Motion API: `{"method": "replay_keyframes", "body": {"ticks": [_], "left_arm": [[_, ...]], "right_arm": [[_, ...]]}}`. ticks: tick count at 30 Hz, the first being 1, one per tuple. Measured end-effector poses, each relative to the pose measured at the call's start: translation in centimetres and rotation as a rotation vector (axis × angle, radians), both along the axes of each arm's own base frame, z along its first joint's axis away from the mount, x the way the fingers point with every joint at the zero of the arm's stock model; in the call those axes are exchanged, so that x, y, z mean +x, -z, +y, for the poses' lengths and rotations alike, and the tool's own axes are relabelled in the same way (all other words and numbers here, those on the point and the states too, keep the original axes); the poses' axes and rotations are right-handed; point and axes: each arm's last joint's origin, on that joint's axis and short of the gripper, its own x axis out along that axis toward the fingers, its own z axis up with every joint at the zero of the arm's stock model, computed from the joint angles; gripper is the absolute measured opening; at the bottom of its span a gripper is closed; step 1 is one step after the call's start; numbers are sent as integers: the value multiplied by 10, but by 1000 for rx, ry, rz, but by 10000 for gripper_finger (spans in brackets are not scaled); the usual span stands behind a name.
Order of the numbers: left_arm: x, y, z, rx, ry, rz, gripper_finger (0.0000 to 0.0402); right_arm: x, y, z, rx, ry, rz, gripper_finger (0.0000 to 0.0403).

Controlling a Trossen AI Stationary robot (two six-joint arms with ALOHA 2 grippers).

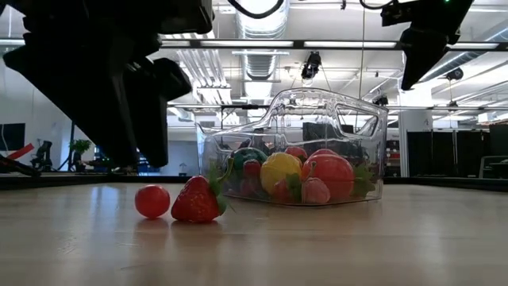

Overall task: Pick and placing Produce into tupperware
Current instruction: Put the red cherry into the transparent bin

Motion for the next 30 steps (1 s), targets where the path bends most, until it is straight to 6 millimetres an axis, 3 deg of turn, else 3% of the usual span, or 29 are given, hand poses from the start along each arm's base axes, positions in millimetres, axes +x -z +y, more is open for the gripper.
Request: {"method": "replay_keyframes", "body": {"ticks": [13,21,30], "left_arm": [[6,6,19,30,-33,7,184],[10,3,15,-39,-8,-17,184],[11,20,15,-30,-8,36,184]], "right_arm": [[1,0,0,3,-2,-8,238],[1,0,0,12,1,-9,238],[1,0,0,12,-2,-8,238]]}}
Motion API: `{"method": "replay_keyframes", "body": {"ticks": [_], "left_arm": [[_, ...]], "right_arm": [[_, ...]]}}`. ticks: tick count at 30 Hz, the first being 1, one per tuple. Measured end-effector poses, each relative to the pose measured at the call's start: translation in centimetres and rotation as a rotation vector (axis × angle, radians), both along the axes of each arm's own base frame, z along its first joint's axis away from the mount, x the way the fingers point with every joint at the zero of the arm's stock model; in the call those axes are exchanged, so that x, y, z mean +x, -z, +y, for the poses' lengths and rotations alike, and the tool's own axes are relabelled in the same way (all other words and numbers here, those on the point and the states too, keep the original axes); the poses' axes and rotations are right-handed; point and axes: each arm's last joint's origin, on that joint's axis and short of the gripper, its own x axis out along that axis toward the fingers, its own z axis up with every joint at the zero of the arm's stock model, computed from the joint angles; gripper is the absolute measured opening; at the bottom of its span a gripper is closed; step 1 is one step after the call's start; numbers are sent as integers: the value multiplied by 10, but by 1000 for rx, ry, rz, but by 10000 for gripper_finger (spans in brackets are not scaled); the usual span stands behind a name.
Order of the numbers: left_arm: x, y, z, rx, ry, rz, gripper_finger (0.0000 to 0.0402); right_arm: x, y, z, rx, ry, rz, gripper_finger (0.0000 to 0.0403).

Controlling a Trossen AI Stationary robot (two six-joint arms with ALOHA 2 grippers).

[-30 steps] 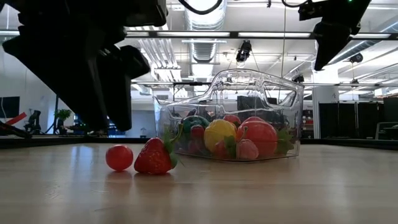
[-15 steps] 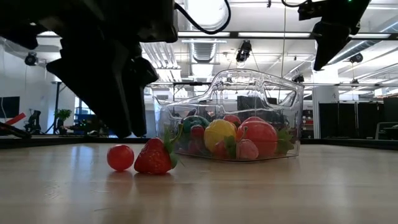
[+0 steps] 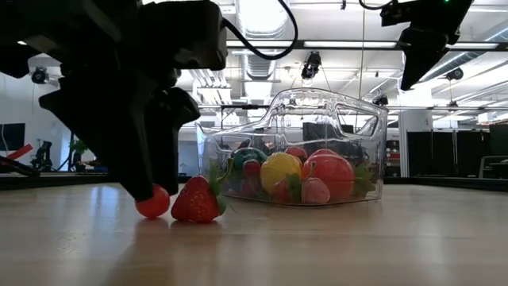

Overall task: Pick and placing Produce into tupperware
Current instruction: Put the red cherry into the transparent bin

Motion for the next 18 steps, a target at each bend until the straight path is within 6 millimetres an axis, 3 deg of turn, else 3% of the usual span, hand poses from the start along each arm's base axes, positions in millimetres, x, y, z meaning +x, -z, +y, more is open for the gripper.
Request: {"method": "replay_keyframes", "body": {"ticks": [10,18], "left_arm": [[-2,2,1,7,-1,16,183],[-5,7,2,13,-2,28,130]], "right_arm": [[0,0,0,0,0,1,238],[0,0,0,1,2,-4,238]]}}
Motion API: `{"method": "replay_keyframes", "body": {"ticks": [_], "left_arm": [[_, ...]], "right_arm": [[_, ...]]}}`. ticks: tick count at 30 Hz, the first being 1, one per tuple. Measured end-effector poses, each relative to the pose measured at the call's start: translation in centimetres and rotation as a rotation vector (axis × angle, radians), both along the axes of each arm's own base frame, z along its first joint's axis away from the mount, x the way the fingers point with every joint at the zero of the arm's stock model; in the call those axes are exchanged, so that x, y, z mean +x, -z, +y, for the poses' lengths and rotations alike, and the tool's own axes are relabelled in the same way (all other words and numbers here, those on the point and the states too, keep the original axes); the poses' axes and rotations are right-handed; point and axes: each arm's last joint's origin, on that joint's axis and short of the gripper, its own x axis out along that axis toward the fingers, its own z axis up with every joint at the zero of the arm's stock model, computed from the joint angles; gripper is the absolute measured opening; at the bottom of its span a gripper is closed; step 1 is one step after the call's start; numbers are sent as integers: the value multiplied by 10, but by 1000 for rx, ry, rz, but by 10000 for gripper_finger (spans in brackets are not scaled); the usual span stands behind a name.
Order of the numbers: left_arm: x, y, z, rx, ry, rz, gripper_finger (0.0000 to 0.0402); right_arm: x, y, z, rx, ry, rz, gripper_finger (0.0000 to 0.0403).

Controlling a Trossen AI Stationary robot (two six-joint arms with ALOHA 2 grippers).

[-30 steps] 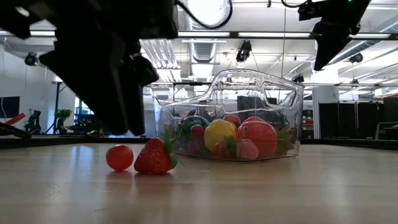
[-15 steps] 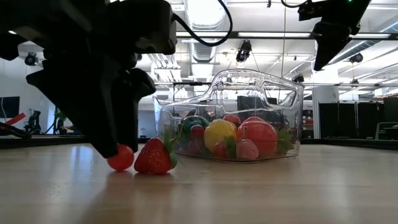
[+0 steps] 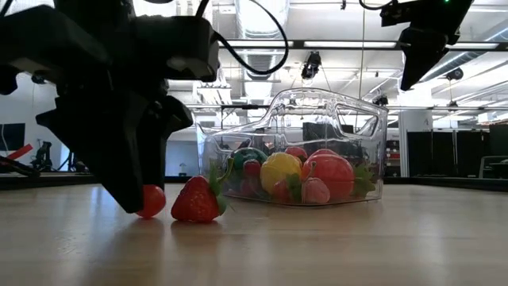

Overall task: Pick and placing Produce into tupperware
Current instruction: Put the red cherry into the transparent bin

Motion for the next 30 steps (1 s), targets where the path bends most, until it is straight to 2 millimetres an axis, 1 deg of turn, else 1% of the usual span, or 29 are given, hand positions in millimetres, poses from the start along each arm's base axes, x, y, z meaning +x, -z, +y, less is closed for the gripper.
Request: {"method": "replay_keyframes", "body": {"ticks": [4,7,11,14,17,20,23,25,27,30], "left_arm": [[-2,2,1,3,-1,7,114],[-2,2,1,2,-2,6,113],[-1,-3,1,-2,-2,1,112],[0,-18,1,6,-11,-24,112],[-5,-40,8,92,-42,-42,112],[-12,-63,20,231,-93,-79,112],[-19,-88,40,360,-130,-163,111],[-20,-102,55,381,-173,-214,111],[-16,-114,72,355,-241,-271,111],[-7,-123,94,339,-339,-353,111]], "right_arm": [[0,0,0,1,0,-3,238],[0,0,0,2,0,-4,238],[0,0,0,5,0,-4,238],[0,0,0,5,0,-5,238],[0,0,0,5,0,-5,238],[0,0,0,5,0,-5,238],[0,0,0,8,-1,-3,238],[0,0,0,8,0,-1,238],[-1,-2,0,14,44,-27,238],[-5,-18,-2,-6,170,-178,238]]}}
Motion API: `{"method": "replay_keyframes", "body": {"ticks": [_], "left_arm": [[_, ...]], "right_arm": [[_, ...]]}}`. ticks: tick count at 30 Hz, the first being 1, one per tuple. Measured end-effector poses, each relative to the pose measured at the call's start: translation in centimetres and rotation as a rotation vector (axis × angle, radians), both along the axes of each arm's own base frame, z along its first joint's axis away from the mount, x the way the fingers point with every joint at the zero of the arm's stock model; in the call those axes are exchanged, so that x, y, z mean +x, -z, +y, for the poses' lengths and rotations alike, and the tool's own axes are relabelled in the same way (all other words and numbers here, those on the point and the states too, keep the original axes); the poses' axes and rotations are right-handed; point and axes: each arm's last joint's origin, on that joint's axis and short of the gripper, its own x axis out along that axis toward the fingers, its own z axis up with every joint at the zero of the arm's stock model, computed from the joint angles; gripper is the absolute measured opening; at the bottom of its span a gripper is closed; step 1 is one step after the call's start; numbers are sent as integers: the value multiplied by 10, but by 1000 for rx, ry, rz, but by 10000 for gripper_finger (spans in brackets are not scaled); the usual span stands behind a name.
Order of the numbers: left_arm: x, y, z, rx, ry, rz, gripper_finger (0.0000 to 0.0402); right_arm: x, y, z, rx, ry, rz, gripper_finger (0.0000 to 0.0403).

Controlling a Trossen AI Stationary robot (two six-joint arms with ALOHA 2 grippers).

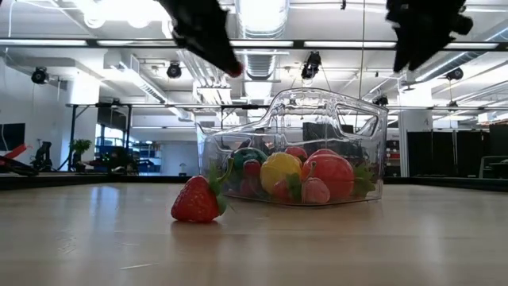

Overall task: Pick and placing Produce into tupperware
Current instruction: Put the red cherry into the transparent bin, then put the red strawberry into the transparent bin

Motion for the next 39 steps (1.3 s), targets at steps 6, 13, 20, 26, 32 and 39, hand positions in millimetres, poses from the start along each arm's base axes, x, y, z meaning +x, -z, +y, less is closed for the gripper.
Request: {"method": "replay_keyframes", "body": {"ticks": [6,13,20,26,32,39], "left_arm": [[28,6,37,3,-145,-133,111],[48,39,60,-263,-137,-74,127],[44,37,59,-251,-112,-41,197],[25,4,41,-340,106,-68,212],[6,-18,-2,-463,377,-81,212],[-1,21,-53,-412,500,74,212]], "right_arm": [[-19,-37,-5,-61,11,-191,238],[-41,-46,-10,-34,18,-272,238],[-46,-36,-11,0,48,-277,238],[-43,-24,-10,-11,43,-224,238],[-41,-13,-9,-22,40,-180,238],[-42,-5,-10,-36,38,-150,238]]}}
